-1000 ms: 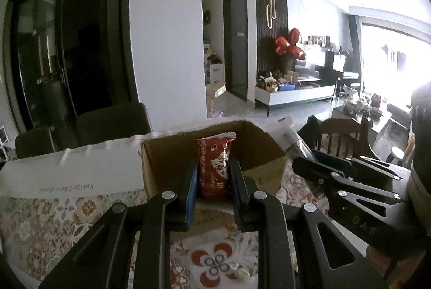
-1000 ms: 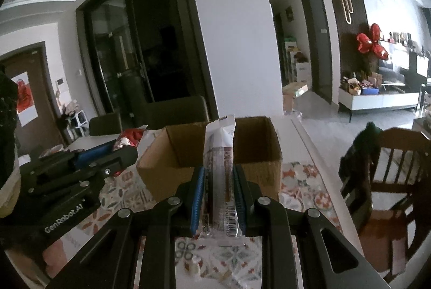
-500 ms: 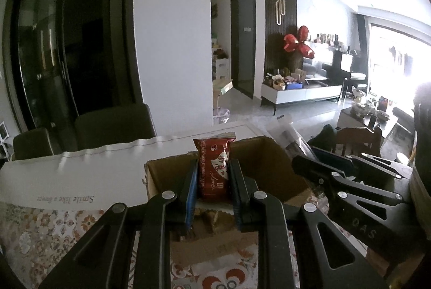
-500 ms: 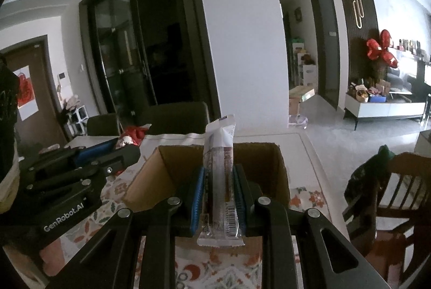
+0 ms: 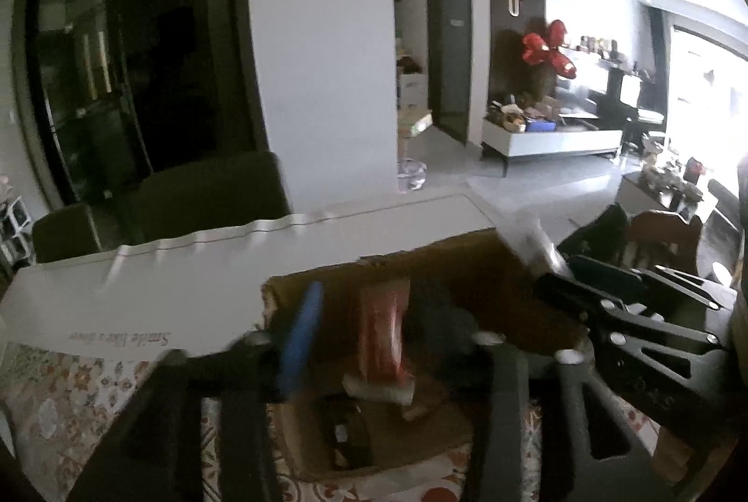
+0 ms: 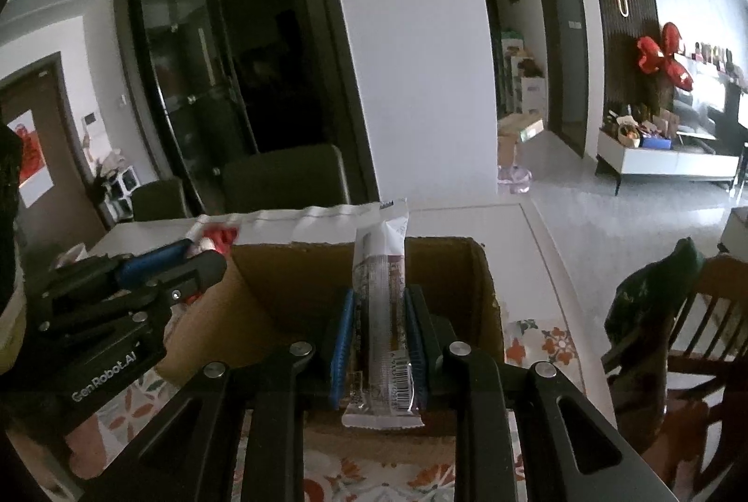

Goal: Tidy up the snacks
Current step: 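Open both grippers to drop the packets into the box, then move both tools back down toward the remaining snacks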

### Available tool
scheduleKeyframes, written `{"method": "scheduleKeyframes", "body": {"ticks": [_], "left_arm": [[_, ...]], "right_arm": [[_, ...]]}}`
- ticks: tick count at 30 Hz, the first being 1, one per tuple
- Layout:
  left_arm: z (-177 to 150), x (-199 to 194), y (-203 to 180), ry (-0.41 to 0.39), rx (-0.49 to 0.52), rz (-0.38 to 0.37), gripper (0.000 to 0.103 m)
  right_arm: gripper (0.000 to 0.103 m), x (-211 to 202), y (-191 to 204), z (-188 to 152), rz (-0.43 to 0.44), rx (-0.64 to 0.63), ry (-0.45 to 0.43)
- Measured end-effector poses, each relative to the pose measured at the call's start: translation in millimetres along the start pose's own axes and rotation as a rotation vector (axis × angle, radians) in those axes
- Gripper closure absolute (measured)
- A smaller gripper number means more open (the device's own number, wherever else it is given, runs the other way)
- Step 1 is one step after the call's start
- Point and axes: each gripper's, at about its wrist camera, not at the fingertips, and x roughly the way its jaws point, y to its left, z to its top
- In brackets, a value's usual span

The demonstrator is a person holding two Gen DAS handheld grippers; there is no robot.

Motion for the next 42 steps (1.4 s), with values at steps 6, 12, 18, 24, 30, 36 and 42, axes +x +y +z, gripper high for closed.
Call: {"method": "scheduleKeyframes", "body": {"ticks": [6, 12, 18, 24, 30, 36, 42], "left_arm": [[-5.2, -14.0, 1.1, -0.002, 0.005, 0.029, 0.043], [-16.8, -43.1, -4.1, -0.032, 0.033, 0.017, 0.039], [-35.4, -76.5, -7.8, -0.062, 0.045, 0.008, 0.039], [-57.2, -100.9, -12.9, -0.068, 0.054, 0.029, 0.039], [-78.3, -110.3, -19.4, -0.037, 0.059, 0.014, 0.039], [-102.7, -111.8, -30.3, 0.008, 0.067, -0.004, 0.039], [-124.7, -102.0, -37.6, 0.079, 0.060, -0.025, 0.039]], "right_arm": [[0.055, -2.8, -0.9, -1.5, -0.029, -0.003, -0.008], [0.047, -25.7, 1.1, -10.3, -0.035, -0.009, -0.040], [0.047, -55.8, 12.8, -24.9, -0.034, -0.032, -0.078], [0.047, -81.5, 22.1, -42.8, -0.031, -0.049, -0.097], [0.047, -97.9, 23.7, -60.5, -0.027, -0.050, -0.084], [0.047, -105.4, 21.4, -86.5, -0.029, -0.074, -0.033], [0.047, -103.8, 16.7, -111.2, -0.039, -0.102, 0.037]]}}
